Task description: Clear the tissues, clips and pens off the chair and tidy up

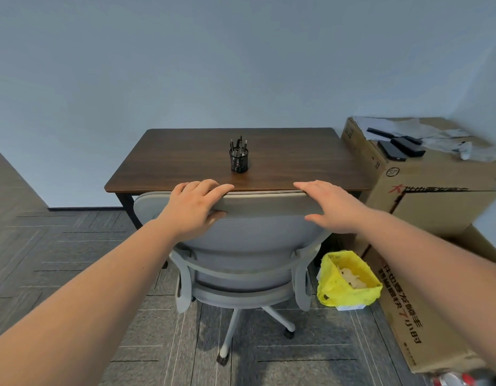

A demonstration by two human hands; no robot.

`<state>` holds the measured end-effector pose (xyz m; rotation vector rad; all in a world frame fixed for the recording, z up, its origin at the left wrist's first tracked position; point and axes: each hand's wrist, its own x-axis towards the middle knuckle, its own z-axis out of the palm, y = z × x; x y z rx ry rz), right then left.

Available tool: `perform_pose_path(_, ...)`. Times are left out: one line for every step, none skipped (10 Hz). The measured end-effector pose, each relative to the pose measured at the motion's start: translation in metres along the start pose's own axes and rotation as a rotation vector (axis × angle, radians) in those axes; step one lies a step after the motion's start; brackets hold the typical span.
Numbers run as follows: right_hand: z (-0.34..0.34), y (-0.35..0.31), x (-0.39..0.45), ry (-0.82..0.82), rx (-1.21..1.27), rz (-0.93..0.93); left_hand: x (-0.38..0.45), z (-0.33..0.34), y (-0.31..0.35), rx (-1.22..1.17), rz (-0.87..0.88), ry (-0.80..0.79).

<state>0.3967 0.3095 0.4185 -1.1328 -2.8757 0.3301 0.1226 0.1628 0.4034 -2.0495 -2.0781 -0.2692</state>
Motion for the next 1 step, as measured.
perform_pose_path(-0.0322,0.0041,-0.0139,-0.088,-0.025,-0.031,-0.0001,-0.0005,0.0022,0.028,-0.039,-0.022)
